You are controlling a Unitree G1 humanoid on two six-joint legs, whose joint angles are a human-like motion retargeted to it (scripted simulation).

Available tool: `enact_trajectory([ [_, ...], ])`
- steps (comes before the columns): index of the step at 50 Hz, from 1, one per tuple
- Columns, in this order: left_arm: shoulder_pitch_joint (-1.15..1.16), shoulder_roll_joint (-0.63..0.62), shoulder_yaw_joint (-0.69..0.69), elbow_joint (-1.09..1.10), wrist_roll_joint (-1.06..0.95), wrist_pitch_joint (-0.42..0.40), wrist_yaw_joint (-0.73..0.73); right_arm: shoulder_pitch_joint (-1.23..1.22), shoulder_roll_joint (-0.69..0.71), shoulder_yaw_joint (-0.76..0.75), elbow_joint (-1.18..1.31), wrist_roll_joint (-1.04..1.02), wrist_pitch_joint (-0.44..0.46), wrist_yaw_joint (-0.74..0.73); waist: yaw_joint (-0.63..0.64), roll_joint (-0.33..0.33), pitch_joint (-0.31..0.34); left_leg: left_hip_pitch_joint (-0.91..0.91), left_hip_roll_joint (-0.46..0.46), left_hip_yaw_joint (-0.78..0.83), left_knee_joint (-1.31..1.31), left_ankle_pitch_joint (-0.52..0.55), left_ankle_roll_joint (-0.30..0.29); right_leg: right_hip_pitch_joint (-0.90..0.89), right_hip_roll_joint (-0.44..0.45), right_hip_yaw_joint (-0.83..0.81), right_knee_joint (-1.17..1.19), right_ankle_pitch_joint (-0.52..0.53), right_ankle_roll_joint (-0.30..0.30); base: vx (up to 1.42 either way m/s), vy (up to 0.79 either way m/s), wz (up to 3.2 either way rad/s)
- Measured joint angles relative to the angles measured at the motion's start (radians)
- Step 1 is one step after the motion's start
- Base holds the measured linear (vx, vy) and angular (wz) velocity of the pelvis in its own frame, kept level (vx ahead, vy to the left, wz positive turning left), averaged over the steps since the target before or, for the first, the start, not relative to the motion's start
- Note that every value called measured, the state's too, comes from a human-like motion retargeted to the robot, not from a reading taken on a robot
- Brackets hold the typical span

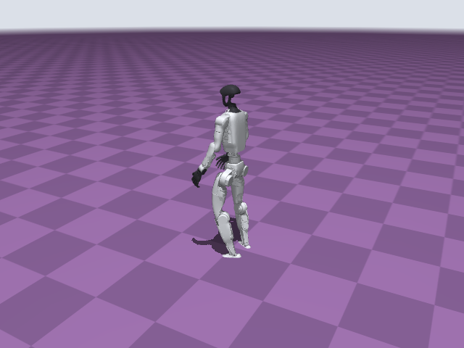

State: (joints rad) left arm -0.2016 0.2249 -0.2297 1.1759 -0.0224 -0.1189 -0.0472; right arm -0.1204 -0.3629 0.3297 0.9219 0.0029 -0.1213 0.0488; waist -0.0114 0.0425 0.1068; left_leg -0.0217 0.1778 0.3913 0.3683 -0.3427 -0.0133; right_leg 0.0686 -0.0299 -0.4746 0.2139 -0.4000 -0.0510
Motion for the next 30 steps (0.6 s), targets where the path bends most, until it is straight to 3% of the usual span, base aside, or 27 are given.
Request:
enact_trajectory([
  [19,-0.049,0.007,-0.033,-0.027,0.057,0.003,-0.046,-0.034,-0.023,0.066,-0.004,-0.055,0.009,0.115,0.064,0.077,0.02,-0.26,0.217,-0.07,0.44,-0.137,-0.01,-0.013,0.139,-0.045,-0.057,0.025,-0.016,0.0,0.0,0.0],
  [30,0.004,0.02,0.004,0.045,0.08,0.04,-0.061,-0.011,-0.051,0.064,-0.057,-0.085,0.02,0.148,0.081,0.085,-0.009,-0.293,0.221,-0.038,0.391,-0.134,-0.012,-0.023,0.155,-0.088,-0.122,0.062,-0.003,0.0,0.0,0.0],
])
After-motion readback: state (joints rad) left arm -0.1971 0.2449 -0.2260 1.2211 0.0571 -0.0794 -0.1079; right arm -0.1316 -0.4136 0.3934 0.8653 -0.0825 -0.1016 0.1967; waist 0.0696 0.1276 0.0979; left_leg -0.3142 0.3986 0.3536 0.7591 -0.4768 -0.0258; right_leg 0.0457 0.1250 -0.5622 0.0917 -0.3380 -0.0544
